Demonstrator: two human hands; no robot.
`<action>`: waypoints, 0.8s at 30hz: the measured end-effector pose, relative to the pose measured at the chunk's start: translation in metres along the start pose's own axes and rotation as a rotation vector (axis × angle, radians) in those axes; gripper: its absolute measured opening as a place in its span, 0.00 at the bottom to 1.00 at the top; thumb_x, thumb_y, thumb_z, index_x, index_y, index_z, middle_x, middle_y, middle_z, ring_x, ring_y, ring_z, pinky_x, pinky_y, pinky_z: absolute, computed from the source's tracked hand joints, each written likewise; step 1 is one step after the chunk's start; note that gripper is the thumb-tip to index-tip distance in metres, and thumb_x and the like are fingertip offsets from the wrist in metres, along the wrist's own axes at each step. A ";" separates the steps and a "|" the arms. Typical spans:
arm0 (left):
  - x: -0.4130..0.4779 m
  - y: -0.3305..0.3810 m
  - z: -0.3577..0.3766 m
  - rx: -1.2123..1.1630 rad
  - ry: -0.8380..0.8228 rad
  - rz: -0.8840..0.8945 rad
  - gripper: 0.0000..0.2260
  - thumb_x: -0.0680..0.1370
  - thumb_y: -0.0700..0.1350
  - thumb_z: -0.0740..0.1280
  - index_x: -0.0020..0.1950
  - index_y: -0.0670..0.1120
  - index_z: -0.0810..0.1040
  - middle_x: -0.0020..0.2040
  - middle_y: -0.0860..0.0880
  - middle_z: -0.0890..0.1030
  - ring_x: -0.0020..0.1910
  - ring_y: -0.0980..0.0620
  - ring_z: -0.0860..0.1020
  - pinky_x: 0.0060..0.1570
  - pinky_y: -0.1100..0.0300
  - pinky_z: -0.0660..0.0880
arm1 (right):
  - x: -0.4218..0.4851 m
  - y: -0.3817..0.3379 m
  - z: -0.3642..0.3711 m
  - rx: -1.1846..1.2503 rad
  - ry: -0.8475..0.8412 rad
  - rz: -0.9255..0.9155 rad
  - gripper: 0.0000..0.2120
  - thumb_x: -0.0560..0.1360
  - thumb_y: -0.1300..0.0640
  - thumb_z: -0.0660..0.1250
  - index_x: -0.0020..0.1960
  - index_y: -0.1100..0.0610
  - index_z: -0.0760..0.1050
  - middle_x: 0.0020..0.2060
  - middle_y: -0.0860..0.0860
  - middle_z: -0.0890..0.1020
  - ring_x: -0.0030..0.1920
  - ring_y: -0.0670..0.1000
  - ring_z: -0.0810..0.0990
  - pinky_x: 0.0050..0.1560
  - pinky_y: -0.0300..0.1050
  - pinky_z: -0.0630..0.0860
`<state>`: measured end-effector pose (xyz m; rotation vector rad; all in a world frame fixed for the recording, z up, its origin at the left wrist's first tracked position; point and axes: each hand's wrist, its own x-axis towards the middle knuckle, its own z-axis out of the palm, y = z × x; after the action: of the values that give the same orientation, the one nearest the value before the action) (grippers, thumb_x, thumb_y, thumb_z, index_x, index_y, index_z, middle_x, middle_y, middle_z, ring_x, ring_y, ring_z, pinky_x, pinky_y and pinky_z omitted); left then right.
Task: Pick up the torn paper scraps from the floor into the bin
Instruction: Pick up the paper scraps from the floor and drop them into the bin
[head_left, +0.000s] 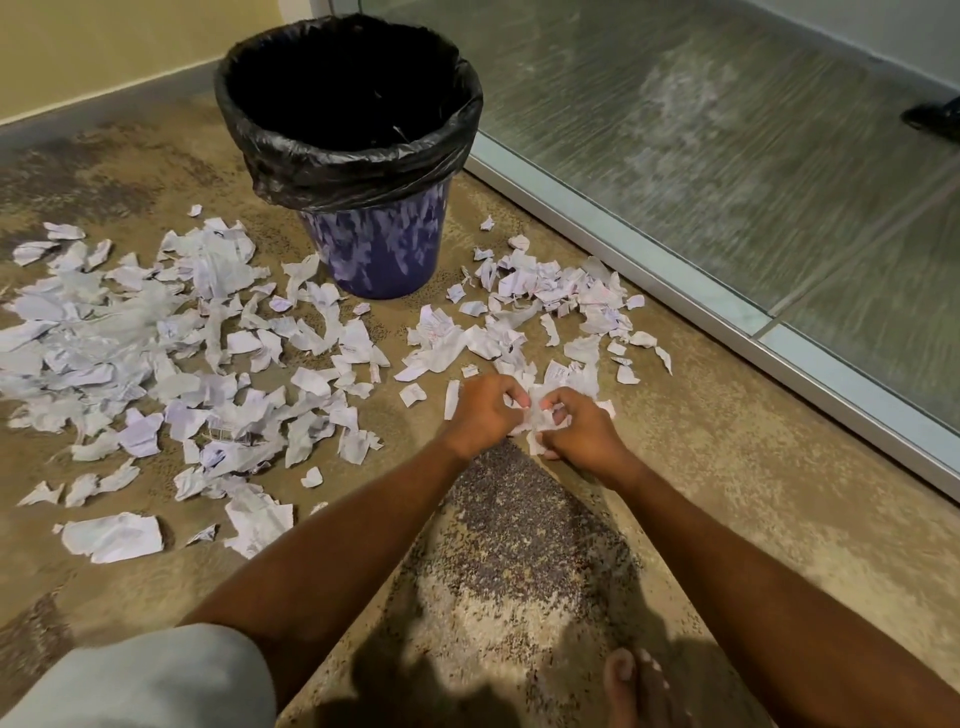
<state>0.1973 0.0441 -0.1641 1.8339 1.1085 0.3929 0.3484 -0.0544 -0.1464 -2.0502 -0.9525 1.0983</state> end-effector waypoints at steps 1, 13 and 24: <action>-0.001 0.001 0.002 -0.022 0.010 -0.014 0.06 0.73 0.36 0.77 0.48 0.44 0.88 0.51 0.49 0.87 0.49 0.53 0.83 0.48 0.62 0.74 | 0.002 -0.001 0.004 0.034 -0.012 0.015 0.18 0.72 0.74 0.74 0.56 0.58 0.78 0.47 0.54 0.79 0.41 0.52 0.83 0.44 0.57 0.88; -0.002 0.025 -0.029 -0.094 0.157 -0.104 0.04 0.76 0.46 0.77 0.48 0.55 0.86 0.52 0.60 0.83 0.48 0.59 0.81 0.44 0.65 0.77 | 0.018 -0.043 0.011 0.411 -0.044 0.079 0.22 0.73 0.78 0.70 0.59 0.56 0.80 0.59 0.64 0.83 0.44 0.56 0.89 0.54 0.57 0.87; 0.035 0.101 -0.121 -0.092 0.386 0.219 0.06 0.76 0.38 0.75 0.47 0.48 0.87 0.47 0.58 0.86 0.47 0.64 0.82 0.47 0.74 0.74 | 0.022 -0.167 -0.022 0.540 0.031 -0.214 0.19 0.74 0.78 0.70 0.60 0.61 0.79 0.58 0.66 0.84 0.48 0.61 0.89 0.48 0.48 0.87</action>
<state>0.1902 0.1227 -0.0234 1.8481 1.1219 0.9429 0.3260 0.0509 -0.0154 -1.4883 -0.7368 1.0632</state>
